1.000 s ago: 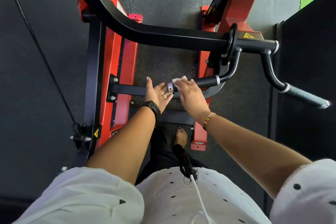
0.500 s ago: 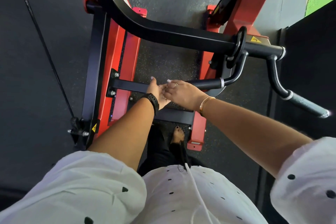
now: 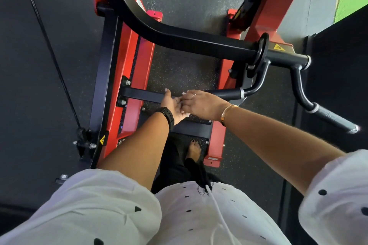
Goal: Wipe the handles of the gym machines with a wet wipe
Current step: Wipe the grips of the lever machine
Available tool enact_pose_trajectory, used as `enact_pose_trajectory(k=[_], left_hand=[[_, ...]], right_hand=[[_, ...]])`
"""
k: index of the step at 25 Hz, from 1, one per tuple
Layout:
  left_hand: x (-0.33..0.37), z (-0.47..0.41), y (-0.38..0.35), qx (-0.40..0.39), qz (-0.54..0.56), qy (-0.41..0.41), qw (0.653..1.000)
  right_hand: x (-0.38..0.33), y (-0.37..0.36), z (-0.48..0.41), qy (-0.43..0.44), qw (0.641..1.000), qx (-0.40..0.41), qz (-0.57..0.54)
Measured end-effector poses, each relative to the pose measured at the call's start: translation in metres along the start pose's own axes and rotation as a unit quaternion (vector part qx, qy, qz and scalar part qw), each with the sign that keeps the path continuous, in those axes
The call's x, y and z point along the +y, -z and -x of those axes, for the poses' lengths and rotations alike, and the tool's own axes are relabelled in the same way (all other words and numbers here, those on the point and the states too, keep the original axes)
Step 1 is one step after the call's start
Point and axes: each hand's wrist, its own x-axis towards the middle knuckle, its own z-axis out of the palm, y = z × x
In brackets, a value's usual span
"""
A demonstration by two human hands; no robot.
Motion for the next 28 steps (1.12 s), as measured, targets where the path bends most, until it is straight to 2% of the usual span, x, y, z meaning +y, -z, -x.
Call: enact_pose_trajectory(k=[1, 3, 5, 7, 9, 11, 12, 13, 14, 16, 17, 18, 19, 20, 21, 24, 28], left_hand=[[-0.001, 0.001, -0.001, -0.001, -0.003, -0.003, 1.0], [-0.001, 0.0, -0.003, -0.003, -0.005, -0.018, 1.0], [-0.002, 0.0, -0.006, 0.003, -0.012, -0.022, 1.0], [-0.002, 0.001, -0.007, 0.009, -0.025, -0.033, 0.999], [-0.003, 0.003, -0.011, 0.012, -0.055, -0.051, 0.997], [-0.007, 0.004, -0.015, 0.018, -0.16, -0.114, 0.98], [-0.009, 0.004, -0.016, 0.028, -0.249, -0.173, 0.953], [-0.011, 0.004, -0.014, 0.045, -0.356, -0.249, 0.9], [-0.013, 0.003, -0.009, 0.054, -0.474, -0.326, 0.816], [-0.016, 0.002, 0.003, 0.044, -0.667, -0.417, 0.615], [-0.018, 0.001, 0.008, 0.037, -0.739, -0.419, 0.527], [-0.022, 0.003, 0.01, 0.041, -0.795, -0.401, 0.454], [-0.027, 0.001, 0.009, 0.055, -0.834, -0.377, 0.399], [-0.029, 0.0, 0.006, 0.076, -0.854, -0.359, 0.367], [-0.03, -0.001, 0.001, 0.099, -0.862, -0.347, 0.356], [-0.026, -0.007, -0.009, 0.126, -0.869, -0.321, 0.354], [-0.018, -0.006, -0.007, 0.109, -0.879, -0.319, 0.338]], right_hand=[[0.003, -0.004, 0.007, 0.005, 0.999, 0.034, -0.005], [0.001, -0.007, 0.01, -0.052, 0.995, 0.076, -0.027], [-0.003, 0.0, 0.001, -0.164, 0.98, 0.053, -0.1], [-0.002, 0.007, -0.012, -0.225, 0.965, 0.003, -0.135], [0.002, 0.005, -0.012, -0.203, 0.968, 0.001, -0.146], [0.004, -0.002, 0.007, -0.163, 0.977, 0.027, -0.134], [0.002, -0.008, 0.021, -0.154, 0.979, 0.052, -0.127], [0.0, -0.016, 0.036, -0.156, 0.978, 0.084, -0.106], [0.0, -0.022, 0.052, -0.175, 0.975, 0.108, -0.087], [0.004, -0.033, 0.077, -0.245, 0.961, 0.094, -0.084], [0.005, -0.034, 0.081, -0.289, 0.949, 0.083, -0.091], [0.005, -0.034, 0.08, -0.324, 0.937, 0.085, -0.095], [0.002, -0.035, 0.074, -0.34, 0.931, 0.093, -0.093], [-0.004, -0.035, 0.065, -0.335, 0.932, 0.102, -0.09], [-0.011, -0.037, 0.055, -0.313, 0.938, 0.122, -0.084], [-0.027, -0.048, 0.052, -0.236, 0.956, 0.163, -0.065], [-0.019, -0.062, 0.099, -0.26, 0.953, 0.143, -0.067]])
